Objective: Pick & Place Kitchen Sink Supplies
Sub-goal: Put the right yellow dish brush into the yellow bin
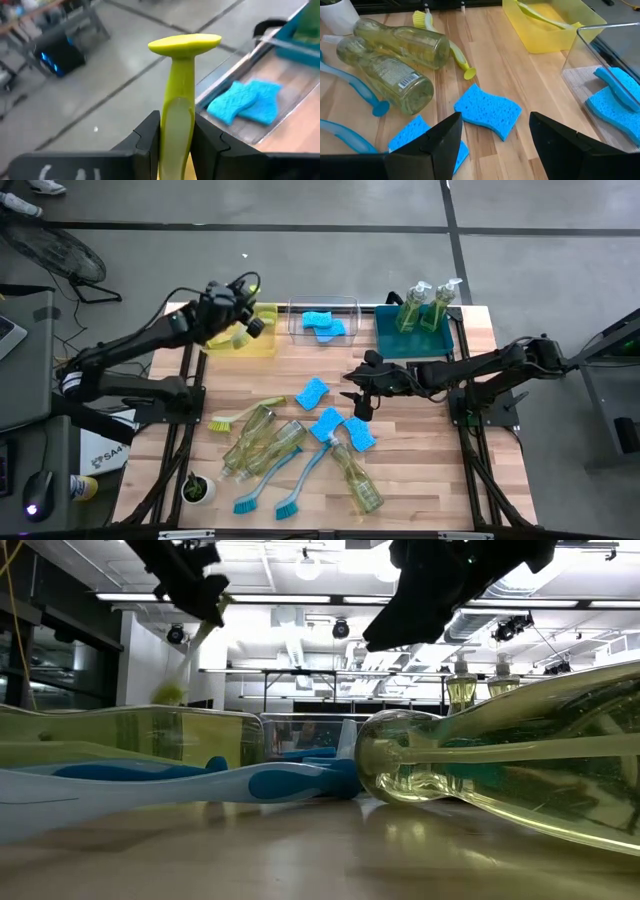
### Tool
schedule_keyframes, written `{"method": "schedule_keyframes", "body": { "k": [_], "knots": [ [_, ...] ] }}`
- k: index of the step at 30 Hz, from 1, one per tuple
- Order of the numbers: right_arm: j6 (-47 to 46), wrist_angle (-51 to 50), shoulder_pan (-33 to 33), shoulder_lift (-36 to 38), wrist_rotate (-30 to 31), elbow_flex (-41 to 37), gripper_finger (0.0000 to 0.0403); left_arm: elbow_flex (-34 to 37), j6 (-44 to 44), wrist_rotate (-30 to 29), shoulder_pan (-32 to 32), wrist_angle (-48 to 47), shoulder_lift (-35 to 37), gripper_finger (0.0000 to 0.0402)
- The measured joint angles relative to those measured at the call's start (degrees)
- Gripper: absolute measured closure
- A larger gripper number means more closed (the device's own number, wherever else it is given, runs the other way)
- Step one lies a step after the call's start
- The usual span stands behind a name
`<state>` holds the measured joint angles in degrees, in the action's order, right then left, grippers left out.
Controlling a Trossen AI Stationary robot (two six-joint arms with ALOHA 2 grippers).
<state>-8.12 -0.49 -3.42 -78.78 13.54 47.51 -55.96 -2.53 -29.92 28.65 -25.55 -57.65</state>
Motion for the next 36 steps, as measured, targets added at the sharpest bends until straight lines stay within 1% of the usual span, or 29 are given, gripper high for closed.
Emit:
{"method": "schedule_keyframes", "body": {
  "k": [4, 8, 15, 19, 23, 30, 33, 36],
  "knots": [
    [0.0, -0.2, 0.0, 0.0, 0.0, 0.0, 0.0176, 0.0, 0.2, 4.2, 6.7, -1.6, -1.3, 0.0328],
    [0.1, 0.2, 0.0, 0.0, 0.7, -0.3, 0.0176, 0.0, -1.1, 5.5, 11.5, -2.2, -4.2, 0.0328],
    [-1.1, 5.3, 0.0, 0.0, 2.7, -5.0, 0.0176, 0.0, -3.2, 5.7, 15.7, -2.4, -9.1, 0.0328],
    [-2.5, 9.6, 0.0, -0.1, 2.6, -8.5, 0.0176, 0.0, -4.3, 5.4, 16.5, -2.1, -11.1, 0.0328],
    [-2.6, 12.2, 0.0, -0.1, 2.6, -10.9, 0.0176, -1.4, -5.2, 3.3, 16.4, -3.5, -13.3, 0.0328],
    [-4.0, 15.8, 0.0, -0.1, 3.2, -13.9, 0.0176, -9.1, -5.2, 2.1, 16.4, -11.7, -19.3, 0.0328],
    [-5.5, 15.9, 0.0, 0.0, 3.1, -14.8, 0.0176, -12.5, -4.7, 2.1, 16.4, -15.6, -22.2, 0.0328],
    [-6.4, 16.6, 0.0, 0.0, 2.9, -15.8, 0.0176, -14.9, -4.8, 1.7, 16.4, -17.7, -25.2, 0.0328]
  ]
}}
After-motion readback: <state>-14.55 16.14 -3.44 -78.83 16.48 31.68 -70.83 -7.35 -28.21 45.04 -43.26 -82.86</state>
